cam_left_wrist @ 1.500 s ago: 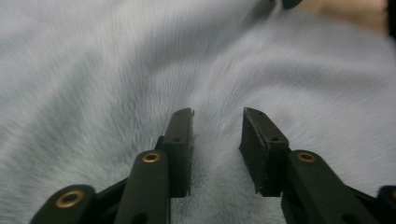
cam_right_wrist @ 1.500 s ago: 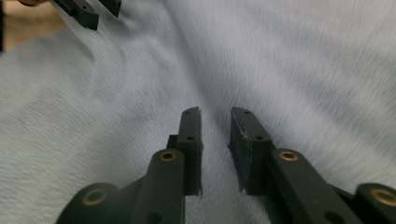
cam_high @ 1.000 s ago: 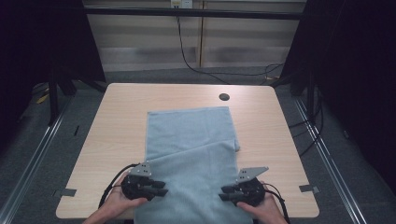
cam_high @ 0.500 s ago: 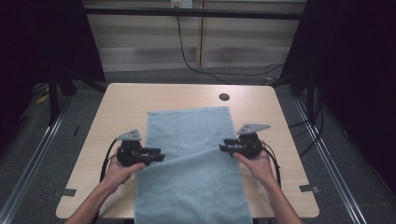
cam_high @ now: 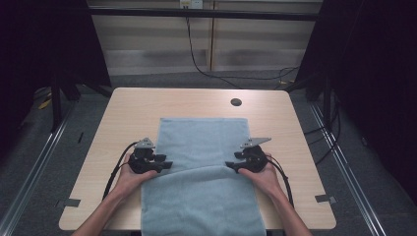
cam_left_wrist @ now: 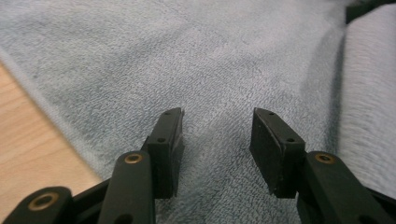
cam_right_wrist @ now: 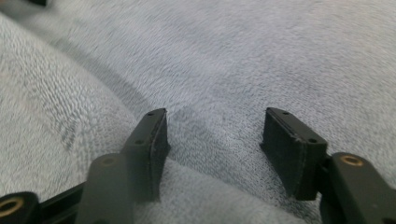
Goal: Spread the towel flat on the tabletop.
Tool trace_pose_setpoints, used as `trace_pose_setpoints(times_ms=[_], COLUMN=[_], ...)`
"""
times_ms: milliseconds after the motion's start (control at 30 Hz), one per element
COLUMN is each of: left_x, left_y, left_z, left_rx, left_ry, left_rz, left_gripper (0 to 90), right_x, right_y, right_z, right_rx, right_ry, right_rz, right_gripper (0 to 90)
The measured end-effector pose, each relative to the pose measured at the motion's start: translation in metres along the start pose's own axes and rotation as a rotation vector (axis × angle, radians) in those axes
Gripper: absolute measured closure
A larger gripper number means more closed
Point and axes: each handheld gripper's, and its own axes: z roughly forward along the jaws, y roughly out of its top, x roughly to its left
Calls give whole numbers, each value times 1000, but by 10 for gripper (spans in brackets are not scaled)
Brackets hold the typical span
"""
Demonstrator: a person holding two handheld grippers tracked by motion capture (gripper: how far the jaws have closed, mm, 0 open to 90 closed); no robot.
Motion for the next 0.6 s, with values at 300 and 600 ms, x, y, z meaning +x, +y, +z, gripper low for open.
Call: trace_pose_setpoints(times_ms=[300, 600], left_x=[-24, -54], left_y=[-13, -38], left_z=[-7, -27], left_rx=[11, 17], left_ry=[-41, -122], left_rz=[45, 35], left_gripper=[528, 529], right_x=[30, 54], right_y=[-30, -51], right_z=[-27, -45], right_rx=[0, -6], right_ry=[38, 72], right_rz=[-22, -30], right_gripper=[357, 352])
